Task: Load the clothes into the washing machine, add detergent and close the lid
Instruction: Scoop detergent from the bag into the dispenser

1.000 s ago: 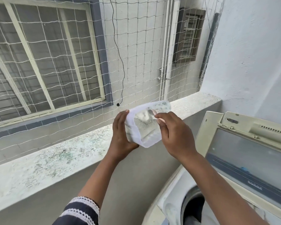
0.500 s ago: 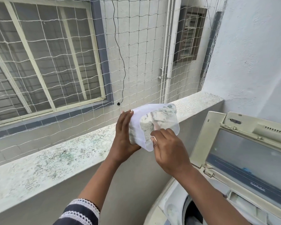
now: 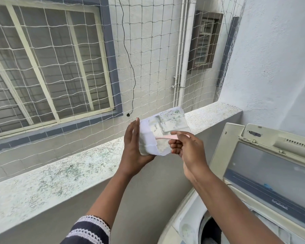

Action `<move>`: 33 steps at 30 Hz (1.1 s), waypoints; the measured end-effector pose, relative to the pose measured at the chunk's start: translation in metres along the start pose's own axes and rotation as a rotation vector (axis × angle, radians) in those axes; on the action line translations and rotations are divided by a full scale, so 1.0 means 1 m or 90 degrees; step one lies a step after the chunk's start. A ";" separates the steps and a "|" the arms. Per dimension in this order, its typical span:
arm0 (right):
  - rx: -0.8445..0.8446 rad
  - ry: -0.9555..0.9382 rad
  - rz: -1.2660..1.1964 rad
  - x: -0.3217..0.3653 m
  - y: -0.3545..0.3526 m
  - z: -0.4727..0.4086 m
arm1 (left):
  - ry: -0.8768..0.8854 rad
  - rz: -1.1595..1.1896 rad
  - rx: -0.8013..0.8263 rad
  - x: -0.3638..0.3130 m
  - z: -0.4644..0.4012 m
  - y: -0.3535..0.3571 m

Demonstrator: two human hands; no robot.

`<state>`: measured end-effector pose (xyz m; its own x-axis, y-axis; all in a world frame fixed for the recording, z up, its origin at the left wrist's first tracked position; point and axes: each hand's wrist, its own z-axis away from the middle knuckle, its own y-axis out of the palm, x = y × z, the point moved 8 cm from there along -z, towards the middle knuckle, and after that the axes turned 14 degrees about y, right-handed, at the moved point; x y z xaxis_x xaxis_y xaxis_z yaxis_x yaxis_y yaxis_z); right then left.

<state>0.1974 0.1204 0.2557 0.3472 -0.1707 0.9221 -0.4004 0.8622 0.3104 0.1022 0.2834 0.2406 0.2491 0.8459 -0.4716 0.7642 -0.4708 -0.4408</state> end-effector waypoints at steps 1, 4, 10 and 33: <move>0.001 0.008 -0.023 0.002 0.002 -0.002 | -0.010 -0.011 -0.011 0.001 0.000 -0.002; -0.015 0.012 -0.066 0.015 0.004 -0.010 | -0.031 -0.053 -0.050 0.003 0.000 -0.009; -0.018 0.005 -0.061 0.044 0.012 -0.027 | -0.114 -0.019 -0.077 0.020 0.003 -0.014; 0.006 -0.021 -0.118 0.078 0.004 -0.016 | 0.199 -0.233 -0.219 -0.052 0.017 0.006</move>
<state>0.2365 0.1176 0.3255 0.3878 -0.3424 0.8558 -0.3394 0.8101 0.4780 0.0836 0.2326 0.2498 0.0570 0.9963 -0.0649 0.9695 -0.0707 -0.2348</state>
